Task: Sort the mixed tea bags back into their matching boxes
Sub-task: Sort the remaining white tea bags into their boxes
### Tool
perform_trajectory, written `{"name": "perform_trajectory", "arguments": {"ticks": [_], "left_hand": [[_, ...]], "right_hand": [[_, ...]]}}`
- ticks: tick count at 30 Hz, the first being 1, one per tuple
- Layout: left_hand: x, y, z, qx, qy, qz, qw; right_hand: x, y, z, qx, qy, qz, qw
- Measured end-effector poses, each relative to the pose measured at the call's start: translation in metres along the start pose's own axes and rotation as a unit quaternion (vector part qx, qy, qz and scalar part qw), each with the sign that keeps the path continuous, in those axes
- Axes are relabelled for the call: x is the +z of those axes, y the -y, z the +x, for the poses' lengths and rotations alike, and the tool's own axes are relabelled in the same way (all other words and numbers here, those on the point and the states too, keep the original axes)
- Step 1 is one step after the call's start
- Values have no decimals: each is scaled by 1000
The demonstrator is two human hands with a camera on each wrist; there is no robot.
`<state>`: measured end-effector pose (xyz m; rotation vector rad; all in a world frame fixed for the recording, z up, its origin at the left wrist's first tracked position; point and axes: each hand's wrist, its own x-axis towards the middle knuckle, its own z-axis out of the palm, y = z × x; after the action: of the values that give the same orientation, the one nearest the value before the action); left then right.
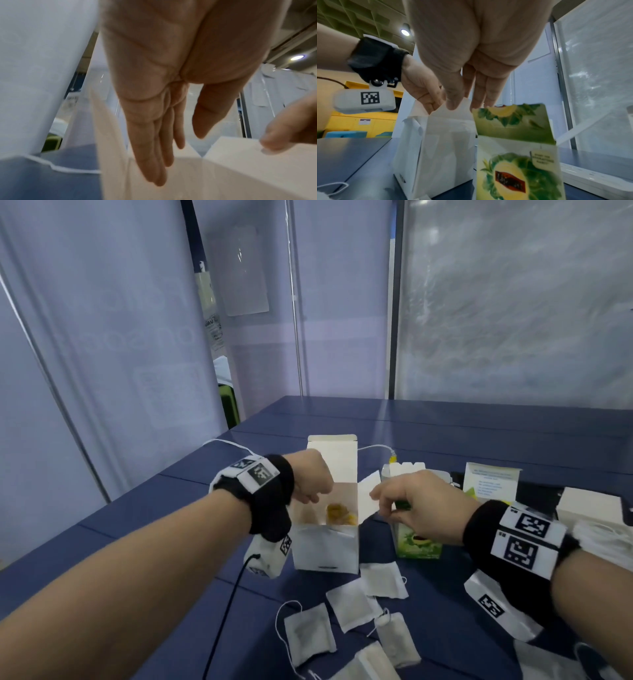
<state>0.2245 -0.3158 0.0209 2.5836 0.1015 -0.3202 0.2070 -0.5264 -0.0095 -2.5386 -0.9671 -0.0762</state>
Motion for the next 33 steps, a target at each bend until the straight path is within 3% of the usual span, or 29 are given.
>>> {"name": "perform_trajectory", "arguments": {"ticks": [3, 7, 9, 11, 14, 16, 21, 27, 33], "left_hand": [[-17, 9, -23, 19, -23, -54, 998], [-15, 37, -61, 54, 59, -48, 996], [-3, 49, -78, 69, 99, -25, 992], [16, 58, -96, 83, 135, 10, 987], [53, 71, -121, 93, 191, 83, 974], [74, 80, -135, 88, 212, 151, 961], [92, 101, -155, 96, 181, 214, 955], [79, 113, -164, 89, 65, 182, 977], [95, 124, -175, 49, 79, 175, 980]], "right_hand": [[3, 6, -11, -10, -71, -22, 997], [12, 18, -37, -15, -170, -2, 985], [21, 27, -55, 11, -110, -3, 994], [33, 33, -74, 49, 10, -31, 998], [52, 39, -99, 89, 175, -71, 978], [60, 43, -112, 95, 233, -90, 964], [60, 47, -137, 152, 210, -72, 963], [68, 55, -133, 253, 132, -51, 957], [77, 64, -122, 276, 130, -96, 947]]}}
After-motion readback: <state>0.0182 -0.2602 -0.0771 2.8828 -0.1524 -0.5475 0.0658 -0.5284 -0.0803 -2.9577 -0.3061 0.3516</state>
